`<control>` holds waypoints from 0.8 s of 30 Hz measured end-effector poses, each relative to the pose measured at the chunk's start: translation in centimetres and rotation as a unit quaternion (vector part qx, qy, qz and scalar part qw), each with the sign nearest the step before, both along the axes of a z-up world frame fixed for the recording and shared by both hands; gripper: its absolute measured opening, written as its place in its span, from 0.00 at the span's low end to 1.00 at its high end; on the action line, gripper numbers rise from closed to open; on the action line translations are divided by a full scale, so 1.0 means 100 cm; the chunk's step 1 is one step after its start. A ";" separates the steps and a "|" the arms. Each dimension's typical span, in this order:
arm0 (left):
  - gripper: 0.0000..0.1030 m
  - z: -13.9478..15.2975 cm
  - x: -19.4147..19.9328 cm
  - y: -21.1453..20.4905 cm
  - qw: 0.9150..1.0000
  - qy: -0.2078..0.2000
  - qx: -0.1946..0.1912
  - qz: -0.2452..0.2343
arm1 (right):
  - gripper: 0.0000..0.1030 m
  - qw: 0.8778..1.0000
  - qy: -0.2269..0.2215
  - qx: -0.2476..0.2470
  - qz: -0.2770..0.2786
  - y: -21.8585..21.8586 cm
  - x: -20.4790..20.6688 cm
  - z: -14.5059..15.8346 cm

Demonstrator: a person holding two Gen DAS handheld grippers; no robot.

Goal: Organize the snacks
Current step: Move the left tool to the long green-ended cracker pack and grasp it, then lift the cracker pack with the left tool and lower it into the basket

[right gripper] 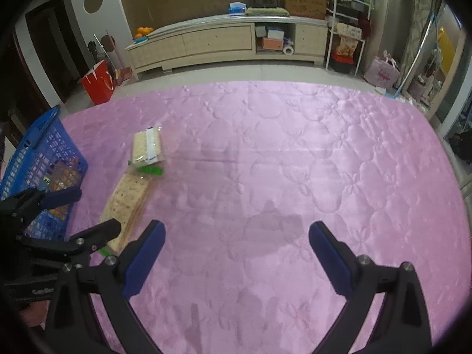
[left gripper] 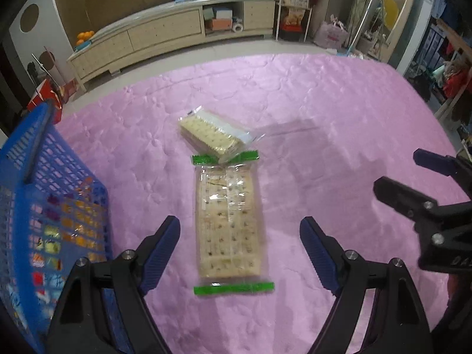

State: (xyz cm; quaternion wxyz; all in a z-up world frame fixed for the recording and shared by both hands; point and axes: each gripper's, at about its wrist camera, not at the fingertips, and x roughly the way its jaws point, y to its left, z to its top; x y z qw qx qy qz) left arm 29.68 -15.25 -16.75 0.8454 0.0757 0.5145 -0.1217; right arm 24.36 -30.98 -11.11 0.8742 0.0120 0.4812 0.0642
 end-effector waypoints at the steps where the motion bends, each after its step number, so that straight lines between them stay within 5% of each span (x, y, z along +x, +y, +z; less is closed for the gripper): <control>1: 0.79 -0.005 0.003 0.001 1.000 0.003 0.003 0.000 | 0.97 1.000 0.001 0.001 0.000 -0.001 0.002 -0.003; 12: 0.80 -0.039 0.021 -0.004 0.999 0.020 0.023 0.019 | 0.97 1.000 0.008 0.007 -0.007 -0.008 0.007 -0.023; 17: 0.50 -0.037 0.017 -0.005 0.999 0.030 0.005 0.012 | 0.97 1.000 0.023 0.006 -0.005 -0.007 0.007 -0.025; 24: 0.50 -0.031 -0.008 -0.011 0.999 0.036 0.004 -0.002 | 0.97 1.000 0.021 0.001 -0.004 -0.002 0.000 -0.013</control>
